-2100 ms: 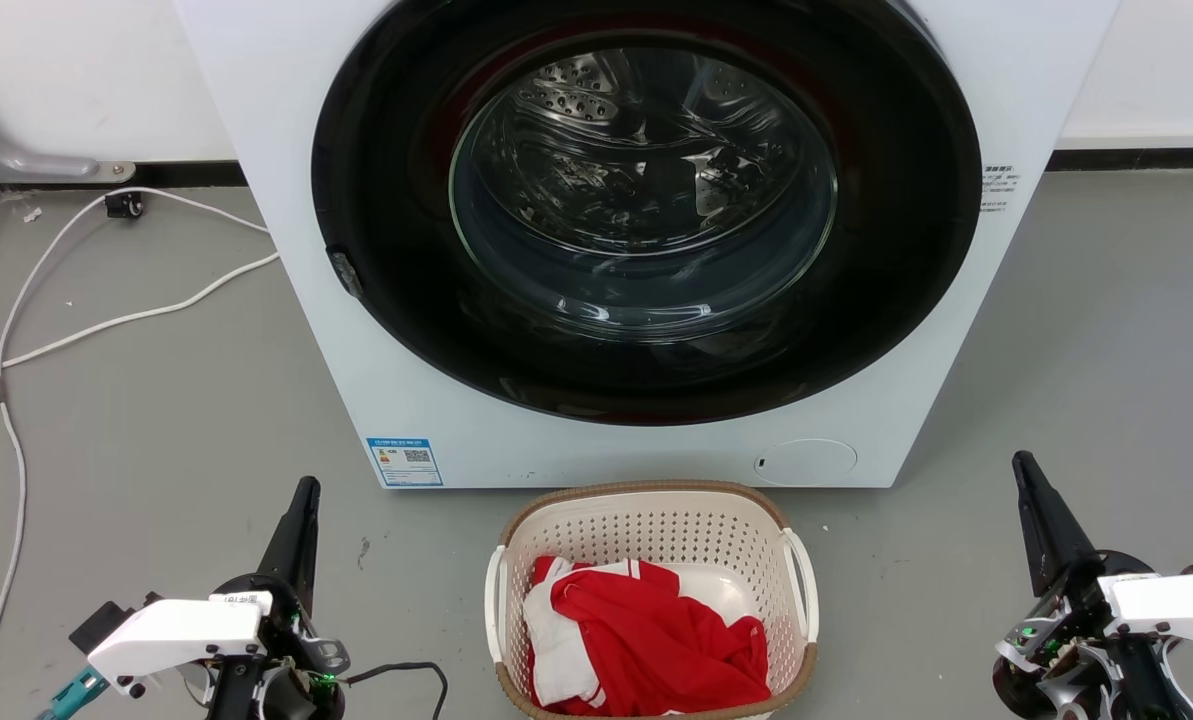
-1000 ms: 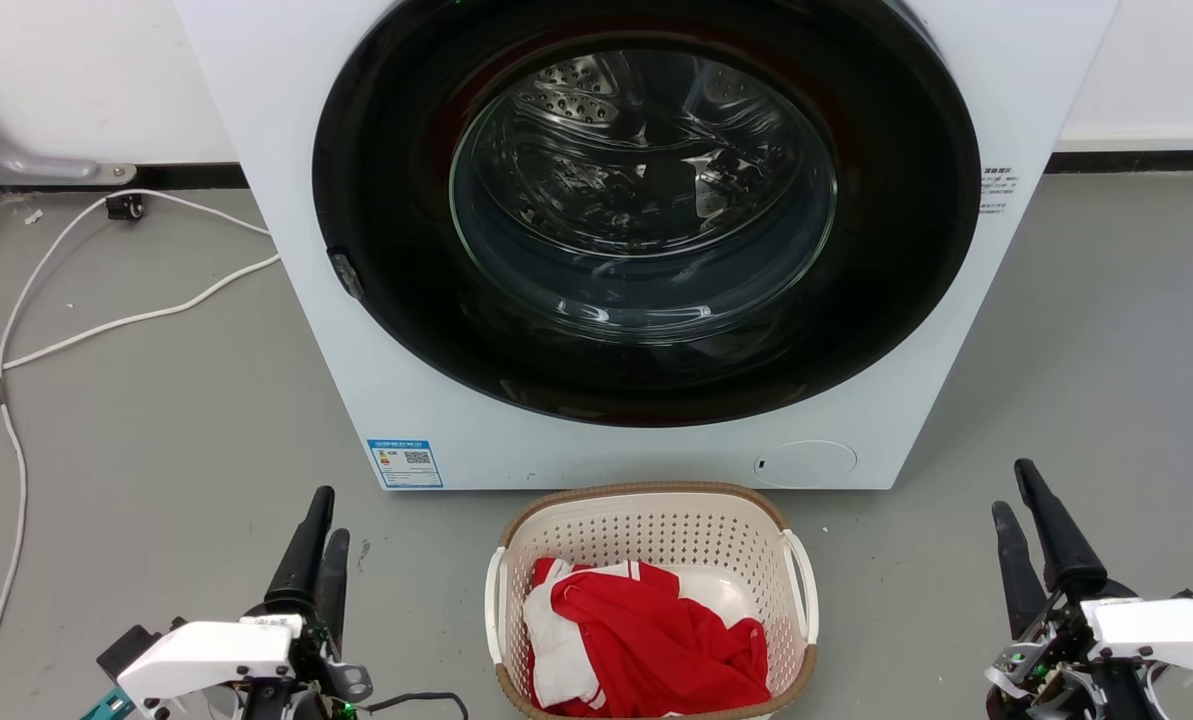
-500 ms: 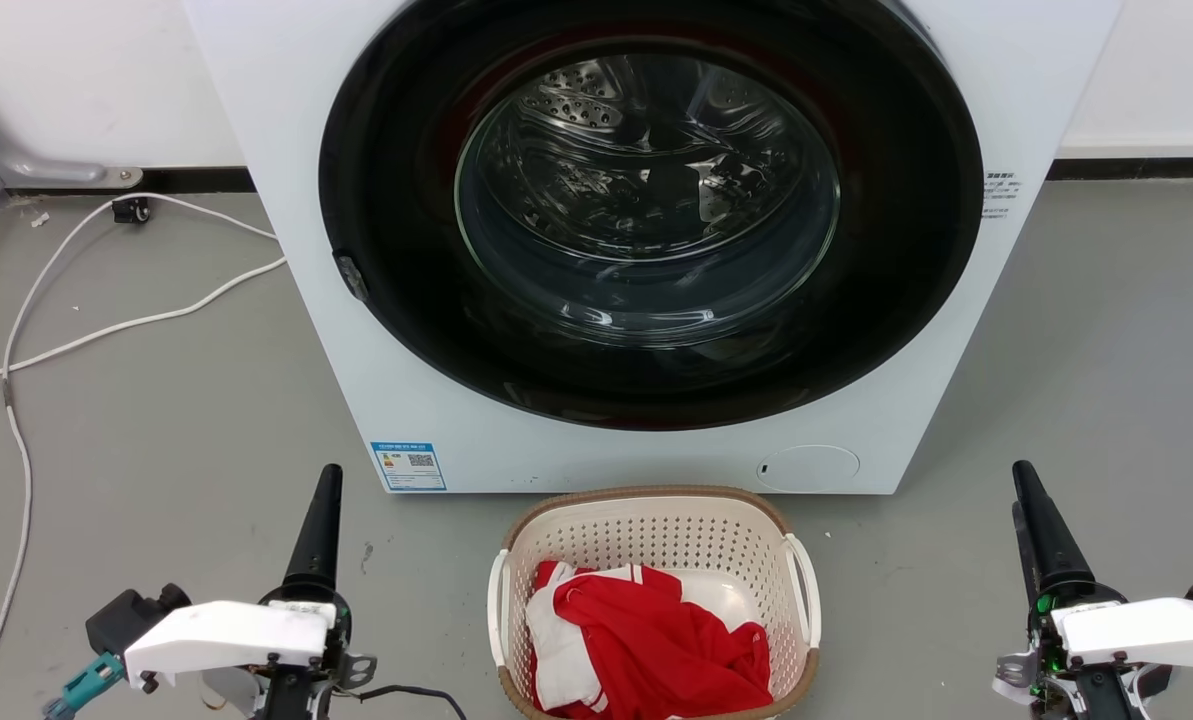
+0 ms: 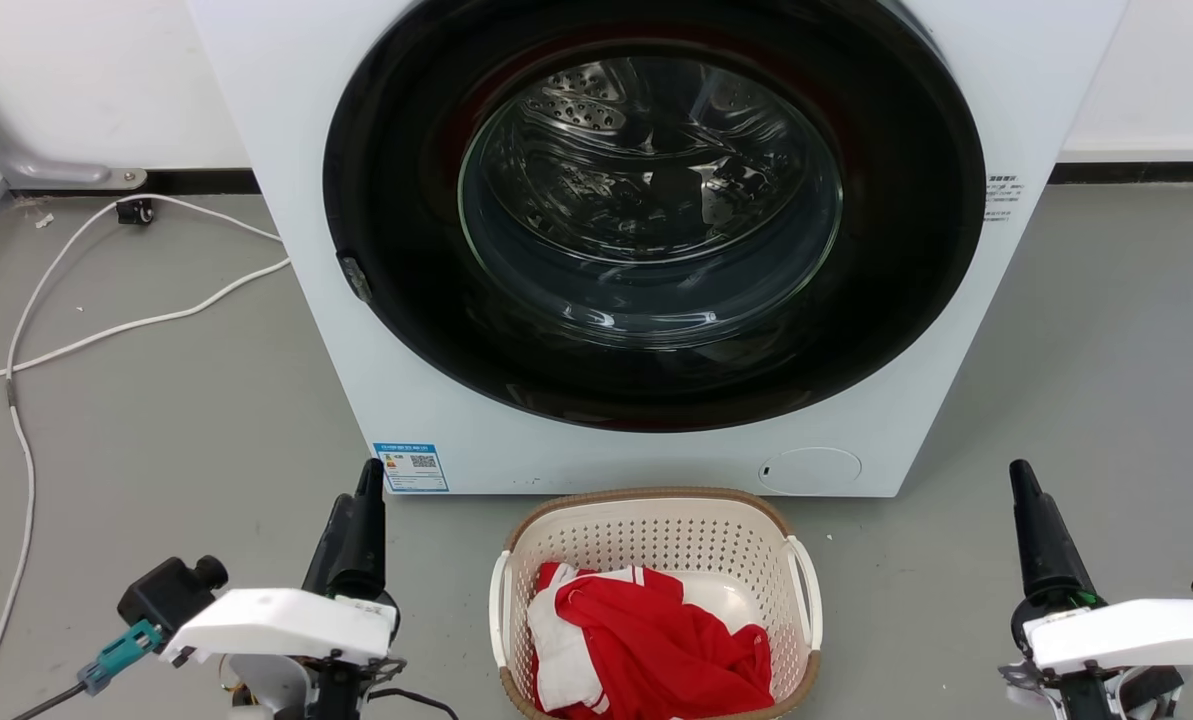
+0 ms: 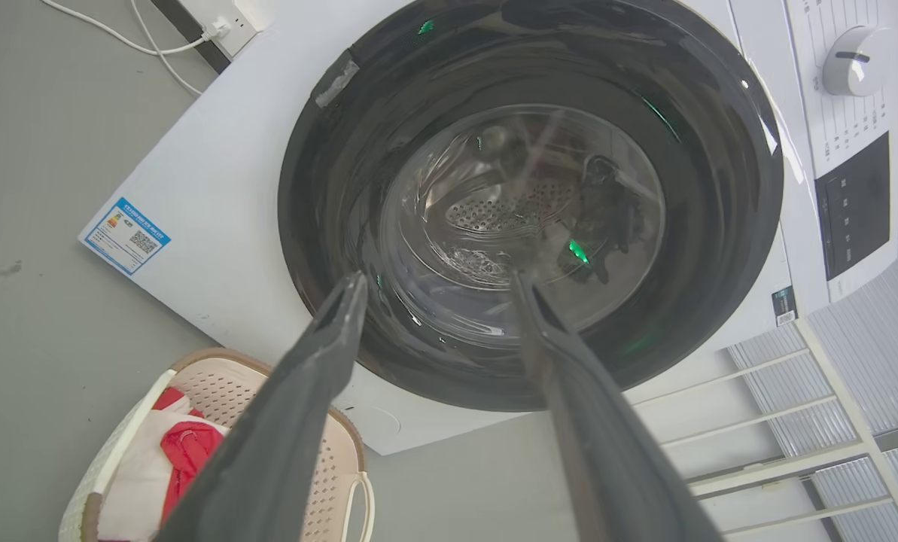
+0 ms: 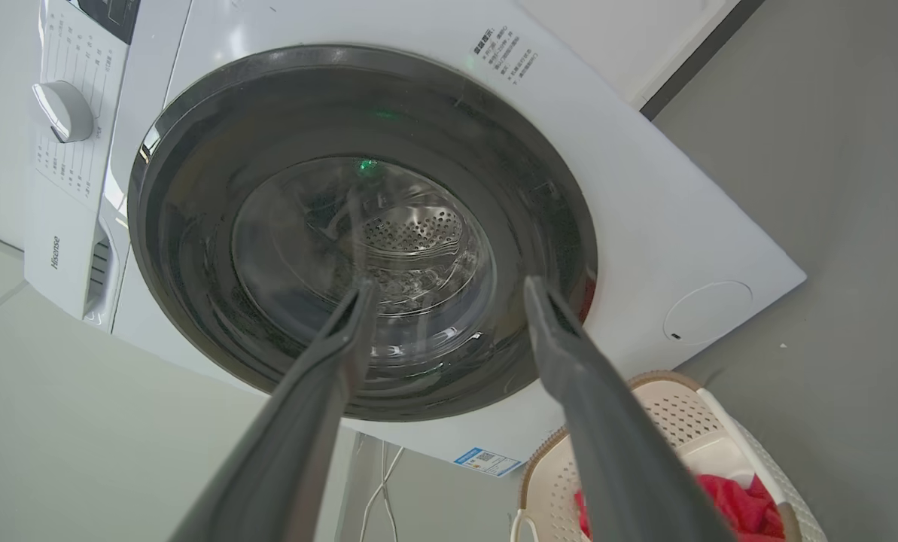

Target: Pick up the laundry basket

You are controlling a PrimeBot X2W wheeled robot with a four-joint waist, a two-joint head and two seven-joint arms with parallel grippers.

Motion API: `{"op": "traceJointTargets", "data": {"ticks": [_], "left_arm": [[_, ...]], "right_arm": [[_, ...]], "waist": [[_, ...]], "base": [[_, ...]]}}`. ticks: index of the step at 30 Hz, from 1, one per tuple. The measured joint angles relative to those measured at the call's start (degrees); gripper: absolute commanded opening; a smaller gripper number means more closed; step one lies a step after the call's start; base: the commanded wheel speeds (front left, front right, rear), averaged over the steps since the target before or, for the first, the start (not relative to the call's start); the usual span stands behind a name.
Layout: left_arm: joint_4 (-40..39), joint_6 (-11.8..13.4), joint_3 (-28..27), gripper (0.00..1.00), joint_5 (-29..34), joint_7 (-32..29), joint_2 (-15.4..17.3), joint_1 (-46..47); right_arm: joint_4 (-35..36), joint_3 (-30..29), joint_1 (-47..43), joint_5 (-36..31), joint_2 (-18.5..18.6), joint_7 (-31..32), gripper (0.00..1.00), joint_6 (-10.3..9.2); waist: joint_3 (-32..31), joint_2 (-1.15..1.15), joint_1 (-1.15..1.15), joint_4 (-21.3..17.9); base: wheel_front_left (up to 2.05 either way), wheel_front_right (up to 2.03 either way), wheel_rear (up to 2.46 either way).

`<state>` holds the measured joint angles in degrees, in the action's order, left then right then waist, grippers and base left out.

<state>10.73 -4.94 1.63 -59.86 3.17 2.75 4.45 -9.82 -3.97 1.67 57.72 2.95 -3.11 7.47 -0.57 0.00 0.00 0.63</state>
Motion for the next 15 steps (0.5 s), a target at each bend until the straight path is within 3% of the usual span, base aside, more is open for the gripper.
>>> {"op": "traceJointTargets", "data": {"ticks": [15], "left_arm": [[1.2, 1.2, 2.3, 1.0, 14.3, 2.7, 0.0, 0.9]], "right_arm": [[1.2, 0.5, -1.1, -12.0, 0.0, -1.5, 1.0, 0.01]], "waist": [[-0.1, 0.0, 0.0, 0.1]], "base": [[0.0, 0.0, 0.0]]}}
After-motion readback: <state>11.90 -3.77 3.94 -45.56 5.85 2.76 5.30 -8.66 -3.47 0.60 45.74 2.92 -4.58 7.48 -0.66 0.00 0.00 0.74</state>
